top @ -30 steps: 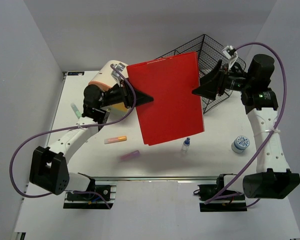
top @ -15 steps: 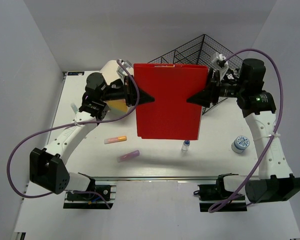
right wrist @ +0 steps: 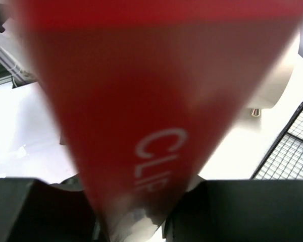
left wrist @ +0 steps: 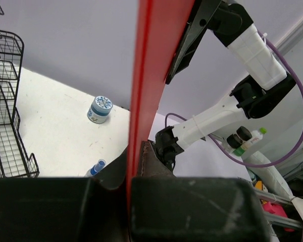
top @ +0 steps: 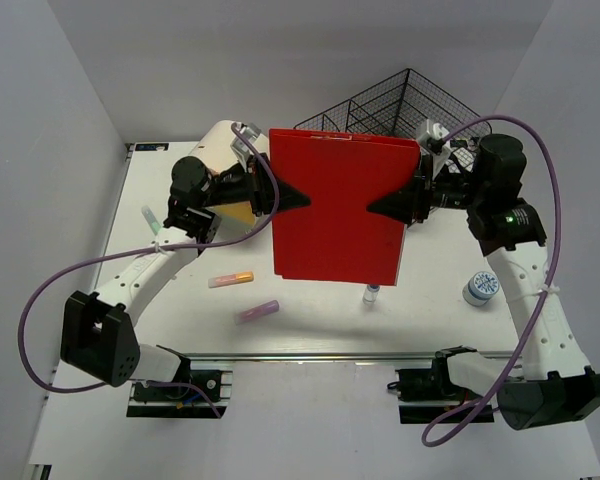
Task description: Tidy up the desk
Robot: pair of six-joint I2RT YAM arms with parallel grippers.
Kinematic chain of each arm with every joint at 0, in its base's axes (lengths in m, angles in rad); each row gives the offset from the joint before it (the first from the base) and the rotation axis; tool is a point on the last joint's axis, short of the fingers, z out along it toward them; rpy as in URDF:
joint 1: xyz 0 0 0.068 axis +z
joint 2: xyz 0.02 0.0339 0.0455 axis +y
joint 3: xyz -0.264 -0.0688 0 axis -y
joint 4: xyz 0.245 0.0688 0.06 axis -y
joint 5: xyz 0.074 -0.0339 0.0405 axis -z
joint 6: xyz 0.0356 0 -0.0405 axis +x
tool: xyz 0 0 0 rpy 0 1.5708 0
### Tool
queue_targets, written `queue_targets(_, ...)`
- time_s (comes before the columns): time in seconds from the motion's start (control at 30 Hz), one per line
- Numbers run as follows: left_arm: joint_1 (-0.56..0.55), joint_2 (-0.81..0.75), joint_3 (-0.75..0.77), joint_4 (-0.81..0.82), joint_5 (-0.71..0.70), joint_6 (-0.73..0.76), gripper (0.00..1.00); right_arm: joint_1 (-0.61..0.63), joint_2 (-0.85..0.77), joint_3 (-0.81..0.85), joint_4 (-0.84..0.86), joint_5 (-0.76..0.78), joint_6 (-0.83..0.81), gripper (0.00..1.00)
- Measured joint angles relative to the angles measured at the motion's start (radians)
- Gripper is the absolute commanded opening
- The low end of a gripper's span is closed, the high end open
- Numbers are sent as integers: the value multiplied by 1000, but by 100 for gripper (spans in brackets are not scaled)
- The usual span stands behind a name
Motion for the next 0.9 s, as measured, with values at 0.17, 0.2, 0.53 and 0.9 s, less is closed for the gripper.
queue_targets(0.17, -2, 0, -19, 67, -15, -29, 0, 9, -21, -13, 33, 34, 24, 24)
queue_targets(0.2, -3, 0, -20, 77, -18, -33, 0, 10, -25, -15, 35, 41, 30, 22)
queue_targets(0.53, -4, 0, -27, 127, -53, -60, 49, 11, -37, -20, 82, 64, 87, 0)
queue_targets(0.9, 10, -62, -28, -50, -179, 27, 87, 10, -55, 9, 86, 157, 103, 0)
